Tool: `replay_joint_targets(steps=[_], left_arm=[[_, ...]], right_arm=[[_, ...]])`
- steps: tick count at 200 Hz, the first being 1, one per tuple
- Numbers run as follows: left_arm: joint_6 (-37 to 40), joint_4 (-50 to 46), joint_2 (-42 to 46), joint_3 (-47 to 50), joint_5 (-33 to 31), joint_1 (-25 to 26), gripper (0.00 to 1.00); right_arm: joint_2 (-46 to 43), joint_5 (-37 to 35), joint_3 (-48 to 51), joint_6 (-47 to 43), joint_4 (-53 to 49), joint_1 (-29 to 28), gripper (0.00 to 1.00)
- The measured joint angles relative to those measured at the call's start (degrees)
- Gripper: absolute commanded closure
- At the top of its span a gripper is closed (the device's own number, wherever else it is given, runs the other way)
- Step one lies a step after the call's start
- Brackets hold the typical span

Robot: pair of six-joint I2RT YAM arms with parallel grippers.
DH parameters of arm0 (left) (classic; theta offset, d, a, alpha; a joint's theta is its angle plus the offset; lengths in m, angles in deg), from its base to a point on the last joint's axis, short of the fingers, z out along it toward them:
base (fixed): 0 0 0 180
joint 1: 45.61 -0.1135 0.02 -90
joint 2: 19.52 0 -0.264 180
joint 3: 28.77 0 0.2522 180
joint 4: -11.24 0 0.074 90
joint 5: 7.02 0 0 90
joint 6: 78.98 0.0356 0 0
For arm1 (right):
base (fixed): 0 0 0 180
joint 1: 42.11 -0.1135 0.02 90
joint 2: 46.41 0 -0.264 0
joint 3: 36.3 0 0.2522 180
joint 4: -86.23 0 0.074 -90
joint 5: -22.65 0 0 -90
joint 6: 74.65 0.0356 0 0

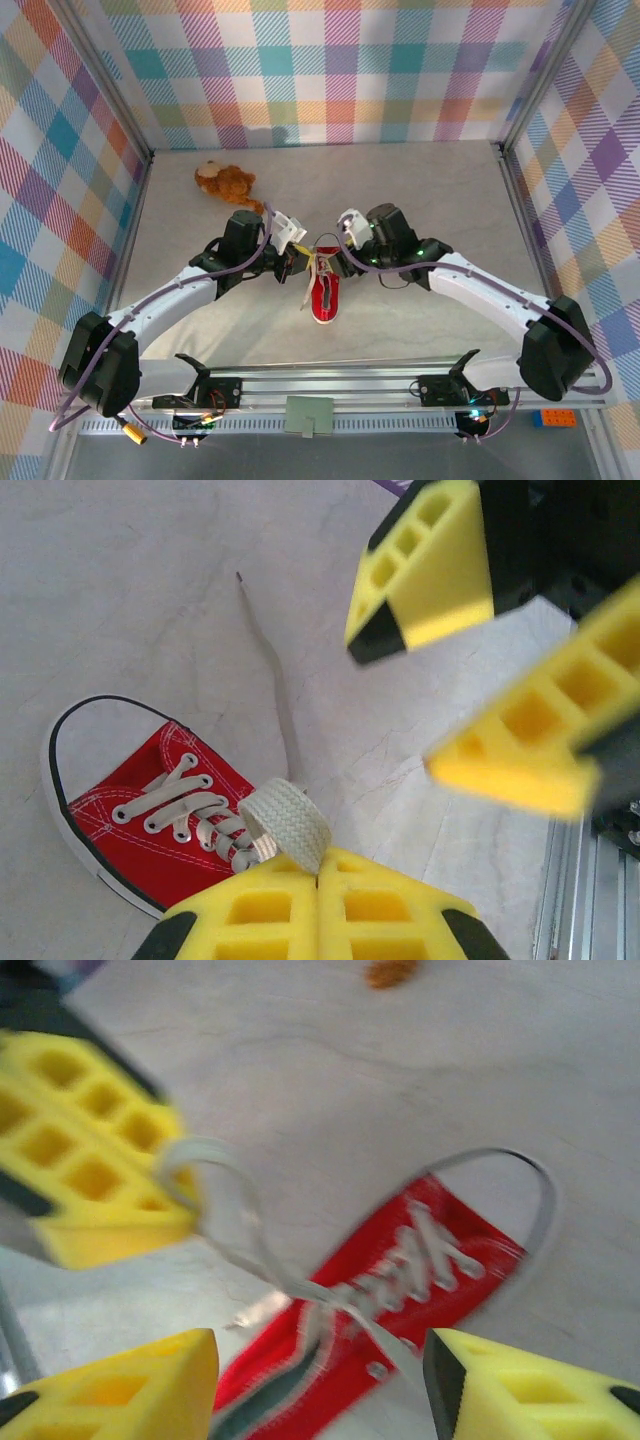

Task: Tie the shoes

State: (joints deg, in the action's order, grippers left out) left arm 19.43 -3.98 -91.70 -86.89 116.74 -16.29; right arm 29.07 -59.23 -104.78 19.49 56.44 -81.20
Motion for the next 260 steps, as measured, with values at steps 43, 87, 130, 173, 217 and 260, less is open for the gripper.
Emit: replay_joint_targets(steps=[43, 87, 130, 173, 217, 260], left_arm=[[0.26, -1.31, 1.27, -0.15, -0.37, 0.00, 1.00], [0.87, -2.91, 2.73, -0.50, -0.22, 0.00, 1.00], [1.51, -3.63, 2.84, -0.50, -0.11, 0.00, 1.00], [1.53, -4.46, 2.84, -0.50, 0.26, 0.07, 1.00], [1.70, -4.92, 3.06, -0.50, 0.22, 0.17, 1.00], [2.60, -6.95, 5.20, -0.50, 0.17, 0.26, 1.00]], right_arm=[[7.43, -8.39, -3.93, 13.44, -12.57, 5.81, 0.42], [19.67, -9.86, -7.08, 23.23, -18.88, 7.28, 0.41], [27.54, -10.78, -12.44, 25.75, -20.28, 8.24, 0.43], [32.61, -12.61, -15.32, 25.68, -20.98, 9.22, 0.68], [32.79, -14.05, -15.65, 23.78, -22.43, 10.34, 1.00], [31.34, -14.56, -17.33, 19.32, -22.95, 10.54, 1.00]])
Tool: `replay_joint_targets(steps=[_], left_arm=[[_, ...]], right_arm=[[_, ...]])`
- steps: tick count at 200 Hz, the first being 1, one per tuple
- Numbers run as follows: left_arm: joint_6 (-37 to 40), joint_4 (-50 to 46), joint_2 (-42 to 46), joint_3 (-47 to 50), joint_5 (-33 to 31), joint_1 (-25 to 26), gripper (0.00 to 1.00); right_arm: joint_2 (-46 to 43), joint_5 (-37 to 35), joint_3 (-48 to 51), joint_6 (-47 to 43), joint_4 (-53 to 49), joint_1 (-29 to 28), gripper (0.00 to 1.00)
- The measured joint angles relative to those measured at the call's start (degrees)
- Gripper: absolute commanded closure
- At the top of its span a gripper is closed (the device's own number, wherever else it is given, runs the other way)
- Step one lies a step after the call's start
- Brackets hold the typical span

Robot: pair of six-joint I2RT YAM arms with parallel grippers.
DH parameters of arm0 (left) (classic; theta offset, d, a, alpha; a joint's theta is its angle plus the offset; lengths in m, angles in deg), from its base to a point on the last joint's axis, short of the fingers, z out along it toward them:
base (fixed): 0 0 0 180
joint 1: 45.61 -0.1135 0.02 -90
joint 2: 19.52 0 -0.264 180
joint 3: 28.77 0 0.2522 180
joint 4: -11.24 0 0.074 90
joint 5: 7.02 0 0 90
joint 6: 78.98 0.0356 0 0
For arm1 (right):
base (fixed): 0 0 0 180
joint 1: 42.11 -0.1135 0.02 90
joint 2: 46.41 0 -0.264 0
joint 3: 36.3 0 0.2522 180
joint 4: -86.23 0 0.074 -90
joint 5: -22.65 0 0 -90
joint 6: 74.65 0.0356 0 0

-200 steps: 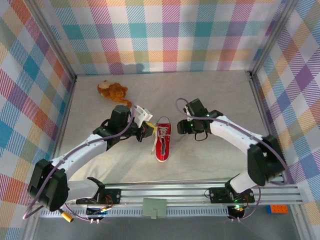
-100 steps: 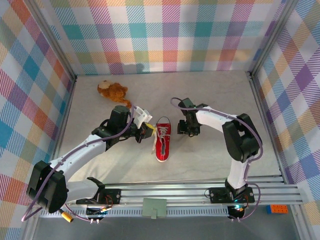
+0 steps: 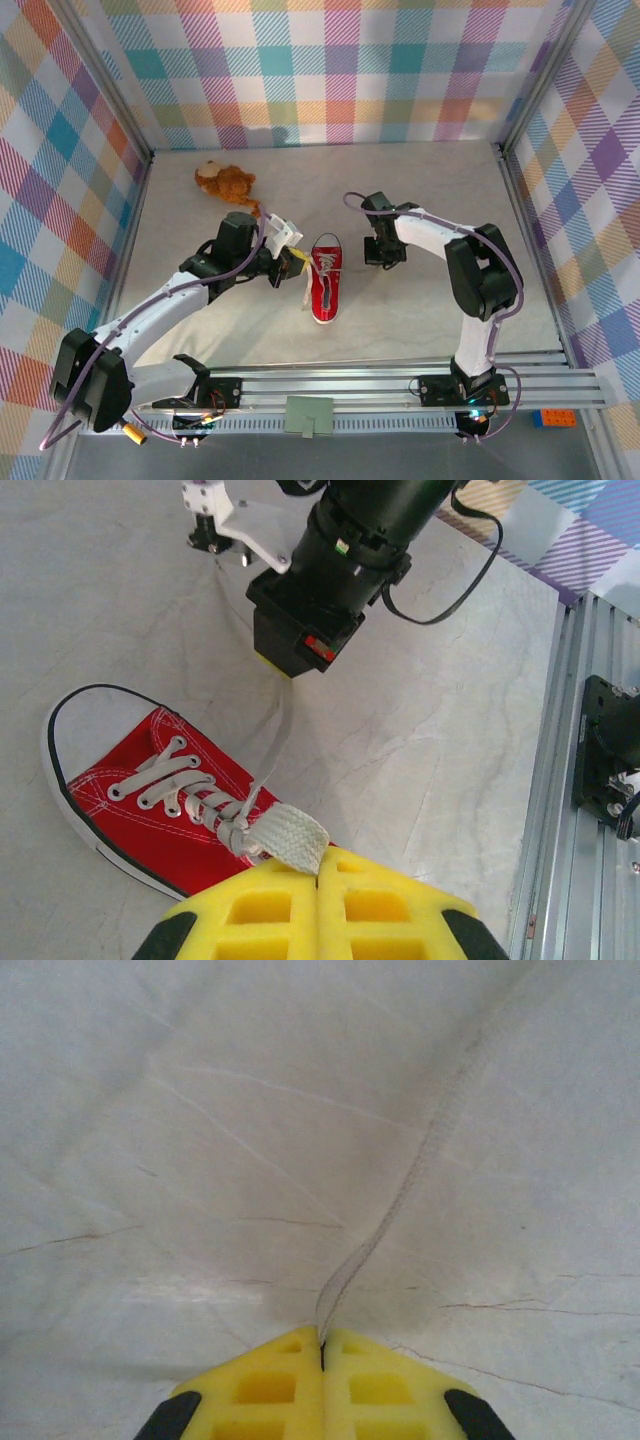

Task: Tie the shoes

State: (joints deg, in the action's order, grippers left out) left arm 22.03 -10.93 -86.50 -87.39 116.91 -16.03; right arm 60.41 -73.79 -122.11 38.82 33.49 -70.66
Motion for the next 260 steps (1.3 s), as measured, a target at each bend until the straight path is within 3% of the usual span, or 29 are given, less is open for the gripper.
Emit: replay_joint_targets(steps=[46, 96, 112, 134, 147, 176, 213, 235, 260], left_arm=[[0.22, -0.68, 2.58, 0.15, -0.22, 0.39, 1.00], [0.17, -0.55, 5.62, 3.04, -1.42, 1.38, 1.00], [0.17, -0.63, 5.97, 3.52, -1.66, 1.60, 1.00], [0.17, -0.63, 6.10, 3.61, -1.92, 1.95, 1.00], [0.17, -0.55, 6.10, 3.72, -2.05, 2.16, 1.00], [0.15, -0.31, 6.08, 3.82, -2.10, 2.16, 1.00], [0.17, 0.63, 4.55, 3.82, -2.08, 2.16, 1.00], [0.20, 0.98, 3.23, 3.76, -1.84, 2.08, 1.00], [0.17, 0.85, 1.09, 2.43, -1.33, 1.92, 1.00]], right_arm=[[-2.99, 4.76, -14.49, -3.69, 0.48, -3.17, 1.00], [1.77, 19.87, -25.90, -2.51, 9.01, -14.53, 1.00], [4.17, 23.43, -25.59, -1.44, 9.84, -15.78, 0.89], [5.01, 25.07, -22.45, -1.42, 9.73, -15.10, 0.64], [4.48, 25.14, -21.00, -1.66, 9.66, -14.32, 0.54], [-1.68, 25.33, -14.62, -3.10, 11.39, -11.72, 0.50], [-18.21, 26.08, -0.24, -7.43, 19.71, -6.75, 0.47], [-25.49, 27.21, 9.09, -10.51, 26.25, -6.78, 0.42], [-27.04, 28.98, 17.31, -12.24, 31.95, -8.09, 0.39]])
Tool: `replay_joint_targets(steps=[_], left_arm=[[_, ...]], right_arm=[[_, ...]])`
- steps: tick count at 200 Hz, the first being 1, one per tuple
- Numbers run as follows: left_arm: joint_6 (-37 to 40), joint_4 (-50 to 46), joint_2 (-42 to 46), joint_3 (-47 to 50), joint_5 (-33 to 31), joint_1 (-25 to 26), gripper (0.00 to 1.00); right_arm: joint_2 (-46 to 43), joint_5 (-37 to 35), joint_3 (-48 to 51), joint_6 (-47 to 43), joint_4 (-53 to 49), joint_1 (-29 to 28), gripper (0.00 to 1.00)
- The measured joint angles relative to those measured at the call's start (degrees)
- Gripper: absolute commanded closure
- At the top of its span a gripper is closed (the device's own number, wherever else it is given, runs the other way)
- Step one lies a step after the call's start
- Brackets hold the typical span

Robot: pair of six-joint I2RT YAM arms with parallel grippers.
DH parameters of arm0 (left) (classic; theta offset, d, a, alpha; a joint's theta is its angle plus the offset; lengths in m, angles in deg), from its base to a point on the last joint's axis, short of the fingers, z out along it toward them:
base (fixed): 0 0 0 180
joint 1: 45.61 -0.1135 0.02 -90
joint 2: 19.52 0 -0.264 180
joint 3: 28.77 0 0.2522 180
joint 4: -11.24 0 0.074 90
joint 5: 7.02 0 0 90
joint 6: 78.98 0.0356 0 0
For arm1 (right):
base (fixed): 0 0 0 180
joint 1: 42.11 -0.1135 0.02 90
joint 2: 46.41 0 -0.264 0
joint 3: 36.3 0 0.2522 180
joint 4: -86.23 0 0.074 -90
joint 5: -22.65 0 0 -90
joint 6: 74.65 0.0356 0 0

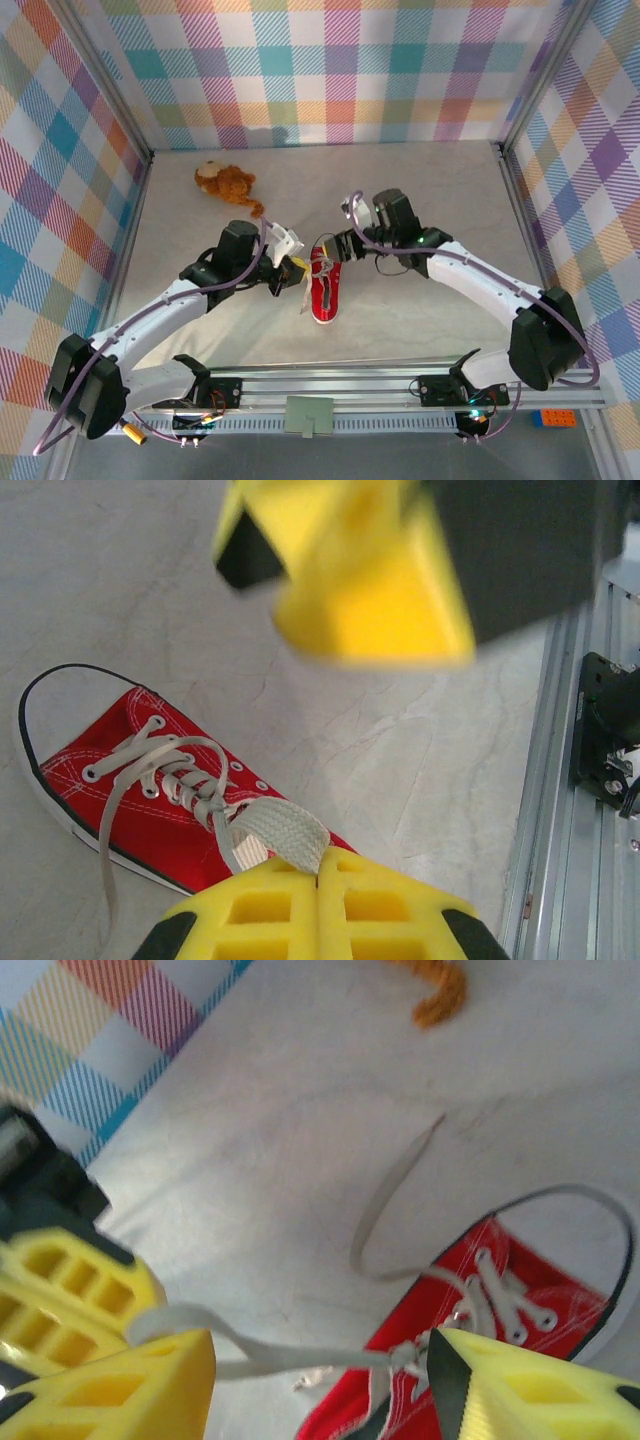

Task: Tie the shoes

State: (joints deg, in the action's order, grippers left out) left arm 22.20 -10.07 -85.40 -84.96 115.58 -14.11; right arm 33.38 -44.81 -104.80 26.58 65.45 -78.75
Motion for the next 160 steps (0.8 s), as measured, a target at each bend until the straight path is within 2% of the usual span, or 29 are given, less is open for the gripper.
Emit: replay_joint_targets(steps=[22, 63, 135, 148, 160], left_arm=[[0.00, -0.09, -1.46, -1.57, 0.66, -0.15, 1.00], [-0.70, 0.00, -2.08, -2.32, 1.46, -0.22, 1.00], [-1.27, -0.20, -3.39, -3.26, 3.45, -1.29, 1.00], [-1.29, -0.26, -3.43, -3.58, 3.89, -1.29, 1.00], [-1.27, -0.28, -3.43, -3.69, 4.07, -1.33, 1.00]], right_arm=[[0.22, 0.07, 4.15, -2.29, 1.99, -2.10, 0.39], [0.70, -0.57, 4.50, -8.13, 5.84, -5.66, 0.39], [5.55, -0.68, 4.48, -13.88, 11.32, -5.84, 0.43], [6.80, 0.00, 4.48, -14.27, 11.96, -5.84, 0.49], [7.54, 0.74, 4.48, -14.88, 12.26, -5.90, 0.66]])
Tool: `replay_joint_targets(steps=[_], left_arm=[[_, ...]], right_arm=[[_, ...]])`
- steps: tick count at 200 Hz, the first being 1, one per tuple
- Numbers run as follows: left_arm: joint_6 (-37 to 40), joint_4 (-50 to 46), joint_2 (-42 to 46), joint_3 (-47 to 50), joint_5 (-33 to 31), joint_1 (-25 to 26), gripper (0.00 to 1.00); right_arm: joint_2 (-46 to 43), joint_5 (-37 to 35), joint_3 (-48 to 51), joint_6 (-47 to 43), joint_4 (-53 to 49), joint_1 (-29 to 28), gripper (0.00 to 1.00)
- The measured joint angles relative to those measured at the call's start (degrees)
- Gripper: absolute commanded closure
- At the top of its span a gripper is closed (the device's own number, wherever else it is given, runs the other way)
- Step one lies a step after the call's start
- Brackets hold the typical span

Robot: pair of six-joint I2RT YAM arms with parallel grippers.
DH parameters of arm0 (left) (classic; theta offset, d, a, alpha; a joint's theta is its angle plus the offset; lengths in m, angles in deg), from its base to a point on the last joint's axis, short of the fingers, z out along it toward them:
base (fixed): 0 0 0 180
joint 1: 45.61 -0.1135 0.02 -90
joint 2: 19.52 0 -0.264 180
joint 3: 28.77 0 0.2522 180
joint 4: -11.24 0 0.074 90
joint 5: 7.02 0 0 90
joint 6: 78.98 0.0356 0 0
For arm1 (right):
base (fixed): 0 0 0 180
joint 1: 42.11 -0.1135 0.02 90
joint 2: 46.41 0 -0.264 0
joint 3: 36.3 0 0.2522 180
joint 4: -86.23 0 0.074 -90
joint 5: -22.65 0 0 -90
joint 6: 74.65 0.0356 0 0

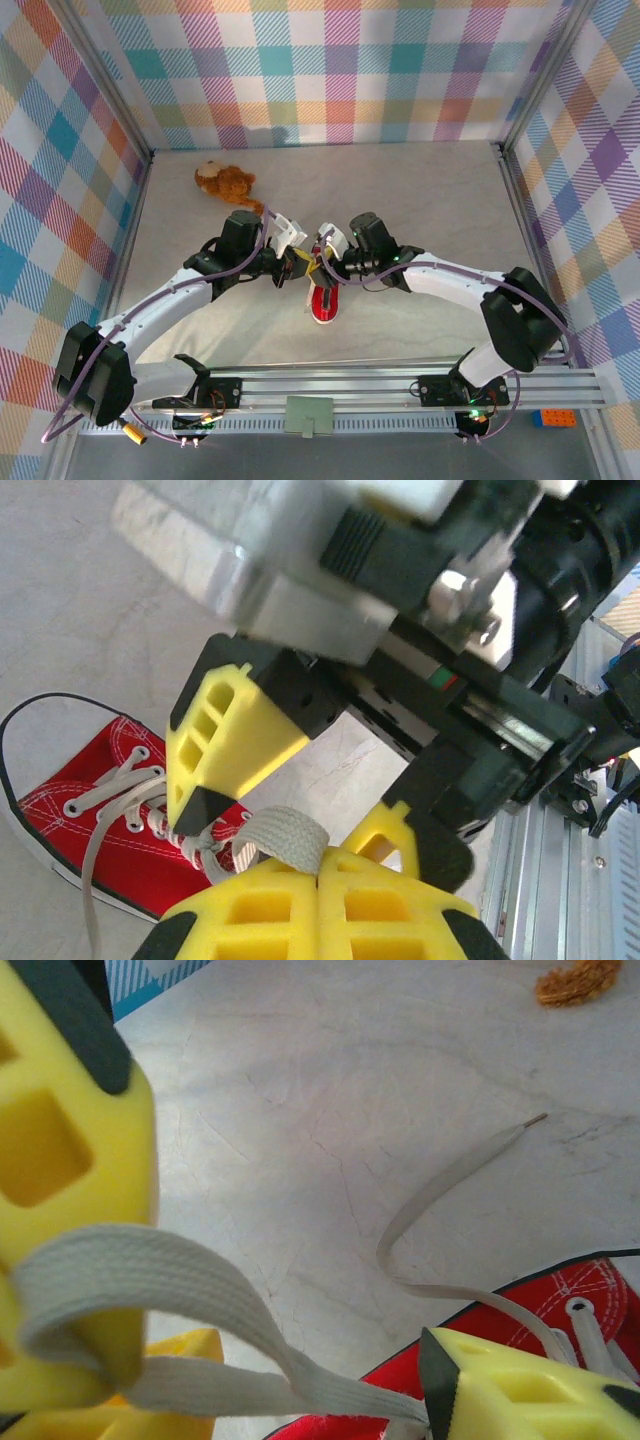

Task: Tie the shoes

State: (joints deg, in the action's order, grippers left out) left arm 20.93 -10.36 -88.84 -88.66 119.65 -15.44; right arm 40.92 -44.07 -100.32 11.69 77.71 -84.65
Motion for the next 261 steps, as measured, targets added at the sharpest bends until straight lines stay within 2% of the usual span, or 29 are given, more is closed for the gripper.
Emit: replay_joint_targets(steps=[15, 27, 39, 45, 67, 84, 110, 141, 156, 179, 238, 251, 261], left_arm=[[0.00, -0.09, 0.00, 0.00, 0.02, -0.07, 1.00], [-0.02, -0.28, 0.00, -0.02, -0.02, -0.26, 0.97], [-0.24, -0.81, 0.00, -0.04, -0.28, -0.48, 0.77], [-0.26, -0.96, 0.00, -0.07, -0.61, -0.63, 0.70], [-2.67, -1.01, 0.33, -0.07, -4.04, -1.22, 0.56], [-4.81, -0.83, 0.79, -0.07, -8.46, -2.21, 0.51], [-9.73, -3.52, -1.53, -2.21, -17.22, -4.35, 0.51], [-16.15, -11.58, -14.36, -11.67, -26.23, -7.32, 0.51], [-18.67, -14.84, -21.35, -15.65, -28.28, -8.04, 0.48], [-22.47, -19.30, -30.49, -20.00, -30.91, -8.20, 0.49], [-26.23, -24.06, -40.85, -26.47, -35.36, -6.71, 0.51], [-26.47, -25.27, -41.57, -27.54, -36.50, -6.23, 0.57], [-26.62, -26.01, -42.03, -28.02, -37.83, -5.90, 0.68]], right_arm=[[0.28, 0.57, 0.00, -1.29, 0.28, -0.22, 0.88], [0.28, 0.79, 0.00, -1.66, 0.76, -0.24, 0.96], [0.28, 0.74, 0.00, -1.95, 1.22, -0.24, 1.00], [0.26, 0.57, 0.00, -2.03, 1.27, -0.26, 1.00], [0.26, -0.17, 0.00, -1.99, 1.14, -0.24, 1.00], [0.22, -0.33, 0.00, -1.95, 1.09, -0.24, 1.00], [0.07, -0.28, 0.02, -1.62, 0.94, -0.24, 1.00], [-0.46, -0.28, 0.02, -1.09, 0.57, -0.24, 1.00], [-0.59, -0.28, 0.02, -1.09, 0.24, -0.24, 1.00], [-0.59, -0.28, 0.02, -1.09, -0.44, -0.24, 1.00], [-0.59, -0.28, 0.02, -0.22, -1.79, -0.24, 1.00], [-0.59, -0.28, 0.02, -0.02, -1.88, -0.24, 1.00], [-0.59, -0.28, 0.00, 0.04, -1.88, -0.24, 1.00]])
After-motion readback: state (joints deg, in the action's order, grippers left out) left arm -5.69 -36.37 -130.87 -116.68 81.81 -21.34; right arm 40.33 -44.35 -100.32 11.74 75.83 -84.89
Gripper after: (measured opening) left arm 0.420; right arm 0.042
